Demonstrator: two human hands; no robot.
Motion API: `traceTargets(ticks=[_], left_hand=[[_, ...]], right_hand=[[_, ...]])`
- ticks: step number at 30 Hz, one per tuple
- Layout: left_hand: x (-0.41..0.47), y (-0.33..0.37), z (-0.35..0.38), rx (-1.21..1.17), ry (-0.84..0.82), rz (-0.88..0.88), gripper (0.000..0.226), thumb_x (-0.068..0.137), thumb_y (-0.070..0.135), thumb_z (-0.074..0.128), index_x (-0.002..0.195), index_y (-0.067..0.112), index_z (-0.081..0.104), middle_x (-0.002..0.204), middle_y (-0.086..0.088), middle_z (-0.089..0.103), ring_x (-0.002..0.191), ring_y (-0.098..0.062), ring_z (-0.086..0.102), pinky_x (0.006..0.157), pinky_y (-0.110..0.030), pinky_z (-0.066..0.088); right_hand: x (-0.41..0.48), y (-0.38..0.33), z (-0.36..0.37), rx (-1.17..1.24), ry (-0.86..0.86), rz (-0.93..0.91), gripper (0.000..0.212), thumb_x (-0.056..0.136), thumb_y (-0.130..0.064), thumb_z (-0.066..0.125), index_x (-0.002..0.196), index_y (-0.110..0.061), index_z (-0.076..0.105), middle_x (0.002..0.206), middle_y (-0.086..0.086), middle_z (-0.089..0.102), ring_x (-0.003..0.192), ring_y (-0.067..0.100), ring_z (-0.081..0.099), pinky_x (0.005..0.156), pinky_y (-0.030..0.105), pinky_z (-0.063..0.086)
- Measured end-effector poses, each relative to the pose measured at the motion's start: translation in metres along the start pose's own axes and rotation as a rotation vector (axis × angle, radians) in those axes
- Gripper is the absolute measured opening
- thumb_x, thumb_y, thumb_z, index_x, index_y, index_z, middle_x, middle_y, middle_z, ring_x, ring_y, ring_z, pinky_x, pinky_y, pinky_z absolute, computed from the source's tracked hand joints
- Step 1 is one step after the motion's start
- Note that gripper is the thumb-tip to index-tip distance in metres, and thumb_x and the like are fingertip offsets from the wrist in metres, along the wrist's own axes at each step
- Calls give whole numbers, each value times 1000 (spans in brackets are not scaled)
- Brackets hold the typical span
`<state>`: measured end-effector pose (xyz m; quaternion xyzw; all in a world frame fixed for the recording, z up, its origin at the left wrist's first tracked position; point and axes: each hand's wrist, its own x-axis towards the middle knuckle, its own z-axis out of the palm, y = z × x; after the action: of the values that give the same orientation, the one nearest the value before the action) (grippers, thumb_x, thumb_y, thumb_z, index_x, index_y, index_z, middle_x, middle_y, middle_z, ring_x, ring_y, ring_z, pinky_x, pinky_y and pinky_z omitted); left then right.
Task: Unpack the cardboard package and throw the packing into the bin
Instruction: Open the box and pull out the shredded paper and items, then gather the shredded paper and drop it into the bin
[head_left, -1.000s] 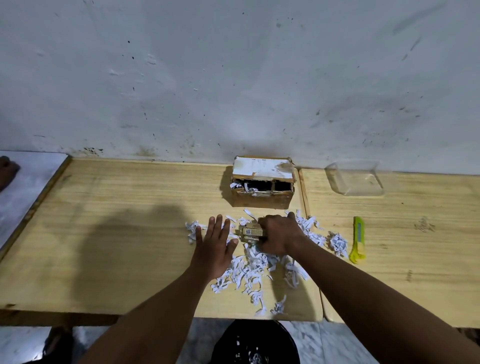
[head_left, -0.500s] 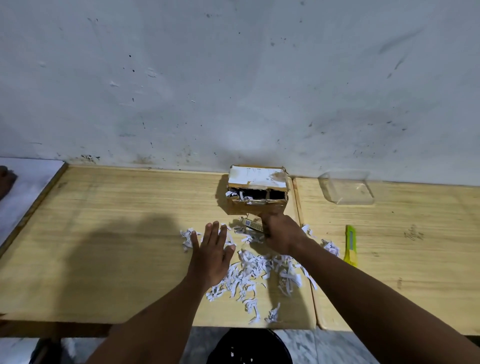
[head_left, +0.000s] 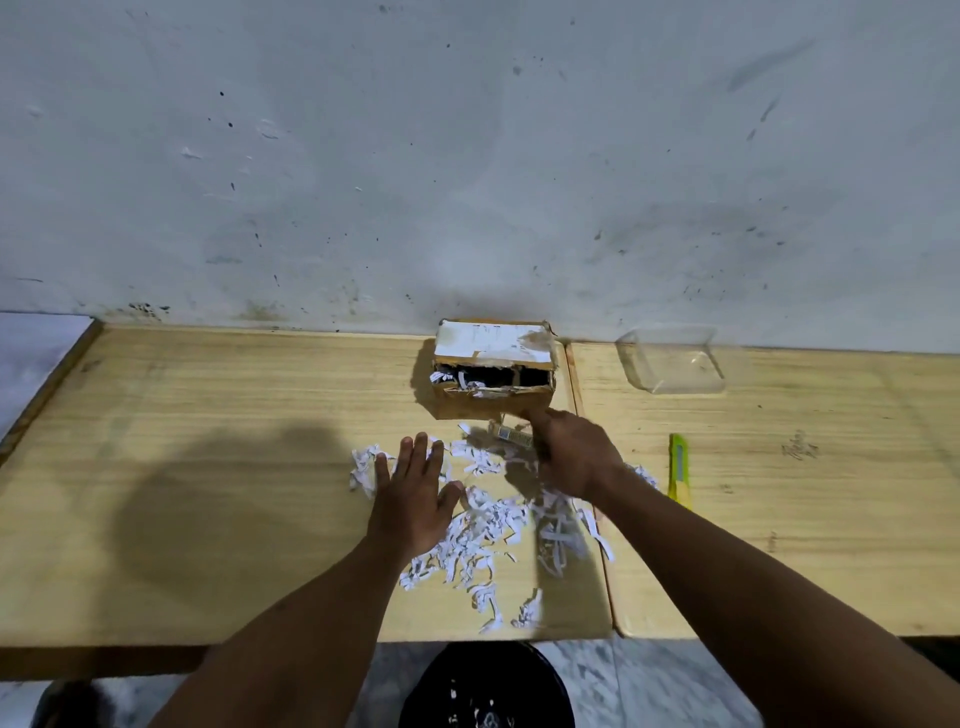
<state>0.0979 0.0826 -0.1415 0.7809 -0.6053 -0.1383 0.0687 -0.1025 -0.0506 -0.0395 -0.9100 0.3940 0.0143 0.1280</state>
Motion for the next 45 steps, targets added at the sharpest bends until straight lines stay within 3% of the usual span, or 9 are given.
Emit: traceTargets(ticks=[4, 8, 13, 17, 20, 24, 30, 37, 45], left_hand=[[11, 18, -3, 34, -32, 19, 76, 91, 58, 18, 146, 11, 38, 156, -14, 31, 146, -34, 24, 113, -64, 18], [23, 35, -3, 27, -58, 26, 83, 88, 63, 6, 154, 14, 16, 163, -10, 7, 150, -28, 1, 117, -58, 2], [26, 31, 6, 57, -76, 9, 90, 82, 67, -1, 155, 15, 7, 163, -9, -1, 150, -29, -4, 116, -61, 2], [20, 22, 16, 108, -9, 83, 85, 88, 64, 6, 153, 11, 22, 161, -11, 13, 148, -35, 12, 110, -69, 14], [19, 20, 20, 99, 46, 105, 75, 92, 56, 20, 149, 9, 32, 158, -13, 24, 145, -37, 21, 106, -71, 19], [18, 19, 23, 88, 48, 79, 75, 94, 59, 13, 151, 12, 28, 160, -10, 19, 147, -34, 16, 110, -68, 15], [17, 23, 18, 79, 25, 37, 79, 91, 63, -2, 154, 17, 14, 162, -5, 2, 149, -29, -2, 115, -64, 4], [15, 23, 19, 117, 37, 25, 69, 98, 55, 16, 151, 13, 30, 160, -11, 20, 147, -33, 18, 111, -66, 20], [16, 21, 23, 103, 49, 25, 69, 98, 57, 15, 151, 15, 29, 160, -8, 19, 148, -32, 17, 112, -62, 9]], right_hand=[[-19, 50, -9, -19, 94, 126, 60, 81, -14, 59, 139, -20, 46, 115, 8, 63, 102, 33, 58, 66, 34, 42], [-47, 103, -13, -56, 103, 334, 52, 77, -16, 61, 129, -22, 52, 114, 7, 64, 100, 34, 60, 68, 37, 48], [-83, 159, -5, -63, 96, 659, 34, 76, -12, 60, 109, -15, 54, 104, 9, 64, 97, 35, 62, 64, 33, 39], [-99, 186, 13, -13, 167, 871, 21, 88, -17, 53, 108, -14, 53, 105, 11, 65, 99, 34, 62, 69, 36, 43], [-105, 192, 24, 61, 188, 956, 36, 94, -27, 51, 127, -19, 39, 112, 14, 61, 102, 37, 60, 79, 45, 49], [-105, 181, 30, 70, 207, 925, 79, 92, -44, 54, 153, -25, 7, 145, 12, 38, 125, 39, 45, 94, 57, 42], [-108, 174, 51, -61, 105, 818, 62, 100, -50, 28, 155, -34, 3, 165, 6, 6, 148, 32, 11, 109, 68, 19], [-103, 169, 41, -35, 95, 879, 65, 98, -42, 39, 156, -33, 9, 164, 6, 10, 149, 30, 10, 110, 70, 14], [-102, 166, 39, -36, 89, 874, 67, 97, -44, 38, 156, -29, 9, 164, 9, 10, 150, 32, 8, 110, 71, 12]])
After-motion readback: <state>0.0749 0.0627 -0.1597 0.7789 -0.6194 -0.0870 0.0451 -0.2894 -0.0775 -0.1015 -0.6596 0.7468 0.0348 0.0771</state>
